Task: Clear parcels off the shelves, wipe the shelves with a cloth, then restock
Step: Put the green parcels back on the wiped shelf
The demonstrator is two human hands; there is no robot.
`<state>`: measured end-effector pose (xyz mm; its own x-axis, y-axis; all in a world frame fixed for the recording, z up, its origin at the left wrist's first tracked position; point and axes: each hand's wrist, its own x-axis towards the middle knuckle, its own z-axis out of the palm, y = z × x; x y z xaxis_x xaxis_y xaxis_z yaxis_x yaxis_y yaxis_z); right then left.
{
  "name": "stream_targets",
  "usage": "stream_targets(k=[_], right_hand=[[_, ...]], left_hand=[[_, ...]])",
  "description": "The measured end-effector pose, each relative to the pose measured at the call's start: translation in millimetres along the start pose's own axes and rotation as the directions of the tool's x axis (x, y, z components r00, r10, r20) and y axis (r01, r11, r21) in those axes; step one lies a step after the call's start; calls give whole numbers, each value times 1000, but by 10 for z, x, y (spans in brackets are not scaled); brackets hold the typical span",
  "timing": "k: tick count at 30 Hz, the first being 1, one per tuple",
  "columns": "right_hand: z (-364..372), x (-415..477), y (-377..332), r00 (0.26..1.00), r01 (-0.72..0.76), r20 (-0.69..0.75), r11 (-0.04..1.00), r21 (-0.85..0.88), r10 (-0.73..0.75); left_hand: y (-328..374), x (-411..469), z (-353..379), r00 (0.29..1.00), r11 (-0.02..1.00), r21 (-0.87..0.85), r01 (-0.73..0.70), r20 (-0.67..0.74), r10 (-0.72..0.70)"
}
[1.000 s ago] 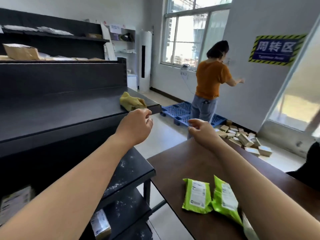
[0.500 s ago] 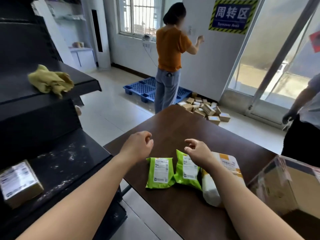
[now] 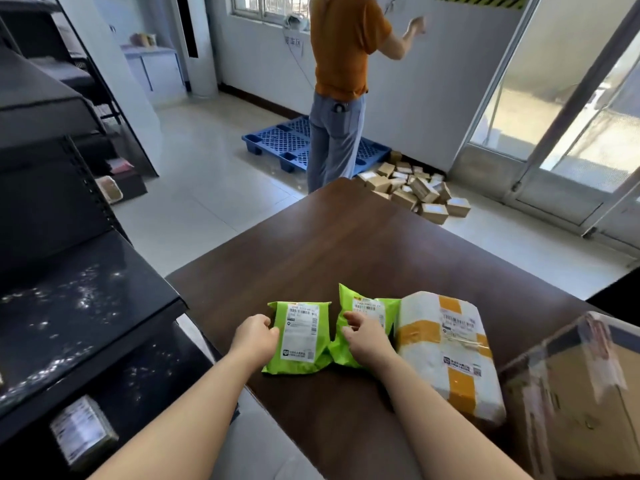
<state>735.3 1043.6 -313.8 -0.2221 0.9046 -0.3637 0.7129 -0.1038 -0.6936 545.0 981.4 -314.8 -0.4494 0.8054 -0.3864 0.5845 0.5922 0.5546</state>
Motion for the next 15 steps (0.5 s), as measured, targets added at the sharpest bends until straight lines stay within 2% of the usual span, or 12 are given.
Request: stream_targets(k=[4, 11, 15], right_hand=[[242, 298, 25, 999, -28, 44, 999, 46, 26], [575, 636, 80, 986, -119, 128, 990, 70, 110], [679, 686, 103, 983, -144, 130, 981, 127, 128]], left_hand=[[-98, 263, 201, 996, 996, -32, 79, 40, -77], [-230, 610, 510, 989, 992, -49, 120, 98, -114], [-293, 693, 603, 988, 982, -129, 135, 97, -123]])
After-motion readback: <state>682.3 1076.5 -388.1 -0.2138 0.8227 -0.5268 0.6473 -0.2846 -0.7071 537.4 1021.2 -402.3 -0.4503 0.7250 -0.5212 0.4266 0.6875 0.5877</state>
